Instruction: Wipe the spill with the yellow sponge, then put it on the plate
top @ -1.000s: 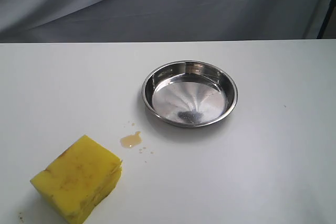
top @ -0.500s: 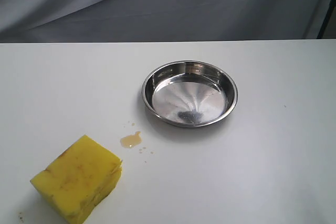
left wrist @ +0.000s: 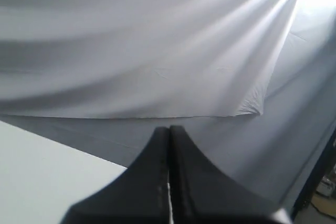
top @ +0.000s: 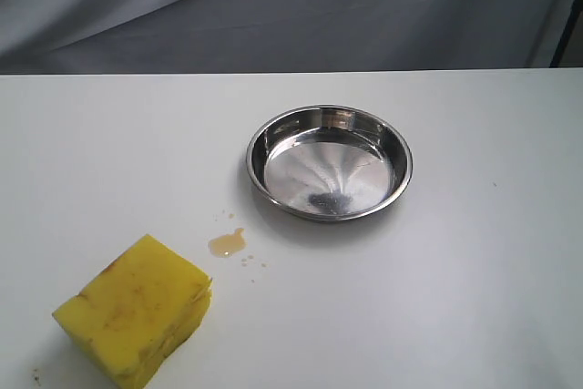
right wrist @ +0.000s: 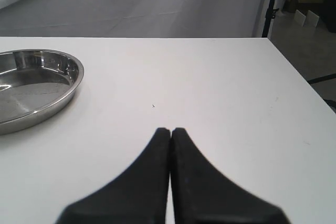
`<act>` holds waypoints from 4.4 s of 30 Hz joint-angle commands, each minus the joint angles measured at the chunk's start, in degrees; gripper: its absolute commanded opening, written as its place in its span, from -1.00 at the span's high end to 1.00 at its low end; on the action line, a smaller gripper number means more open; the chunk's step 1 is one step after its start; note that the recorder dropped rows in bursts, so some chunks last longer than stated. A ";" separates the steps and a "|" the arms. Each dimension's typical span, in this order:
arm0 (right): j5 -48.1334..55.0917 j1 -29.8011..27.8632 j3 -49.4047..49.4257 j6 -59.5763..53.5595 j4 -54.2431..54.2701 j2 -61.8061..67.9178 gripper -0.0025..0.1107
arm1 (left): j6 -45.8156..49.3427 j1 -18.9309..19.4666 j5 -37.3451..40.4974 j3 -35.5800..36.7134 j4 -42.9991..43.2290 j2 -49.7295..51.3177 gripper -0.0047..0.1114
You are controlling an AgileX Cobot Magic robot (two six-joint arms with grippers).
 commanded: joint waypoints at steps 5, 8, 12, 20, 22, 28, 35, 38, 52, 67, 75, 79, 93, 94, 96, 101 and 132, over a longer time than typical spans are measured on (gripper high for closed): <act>-0.97 -0.34 0.16 -0.25 -0.69 -0.35 0.96 | 0.06 -0.26 32.10 -18.83 18.05 15.09 0.92; -0.97 -0.34 0.16 -0.25 -0.69 -0.35 0.96 | 5.32 -0.26 40.44 -24.81 21.46 21.93 0.92; -0.97 -0.34 0.16 -0.25 -0.69 -0.35 0.96 | 12.65 -0.40 49.14 -30.54 19.50 29.45 0.92; -1.38 -0.34 0.16 -0.25 -0.69 -0.35 0.96 | 15.25 -4.74 57.29 -34.46 15.70 42.30 0.92; -1.38 -0.34 0.16 -0.25 -0.69 -0.35 0.96 | 15.06 -6.17 58.27 -34.46 15.70 44.81 0.92; -1.38 -0.34 0.16 -0.25 -0.69 -0.35 0.96 | 14.97 -14.08 54.00 -34.46 15.58 50.19 0.92; -1.38 -0.34 0.16 -0.25 -0.69 -0.35 0.96 | 6.02 -28.55 46.56 -34.46 20.52 56.63 0.92; -1.38 -0.34 0.16 -0.25 -0.69 -0.35 0.96 | 2.32 -34.59 45.65 -34.59 25.18 60.64 0.92; -1.53 -0.34 0.16 -0.25 -0.69 -0.35 0.96 | -12.46 -40.60 37.82 -34.83 28.52 80.98 0.90; -1.53 -0.34 0.16 -0.25 -0.69 -0.35 0.96 | -13.99 -40.60 32.66 -34.71 30.48 85.07 -0.12; -1.53 -0.34 0.16 -0.25 -0.69 -0.35 0.96 | -14.07 -40.60 32.89 -34.82 29.16 87.86 -0.11; -1.53 -0.34 0.16 -0.25 -0.69 -0.35 0.96 | -14.07 -40.60 31.96 -34.82 30.58 90.13 -0.11; -1.53 -0.34 0.16 -0.25 -0.69 -0.35 0.96 | -14.07 -40.60 31.84 -34.82 30.54 96.37 -0.11; -1.53 -0.34 0.16 -0.25 -0.69 -0.35 0.96 | -14.07 -40.60 31.84 -34.82 30.54 96.81 -0.11; -1.53 -0.34 0.16 -0.25 -0.69 -0.35 0.96 | -14.07 -40.60 31.84 -34.82 30.54 97.28 -0.02; -1.53 -0.34 0.16 -0.25 -0.69 -0.35 0.96 | -13.14 -40.60 30.97 -34.82 30.68 97.59 0.55; -1.78 -0.34 0.16 -0.25 -0.69 -0.35 0.96 | -11.35 -31.75 37.19 -63.46 42.23 111.97 0.92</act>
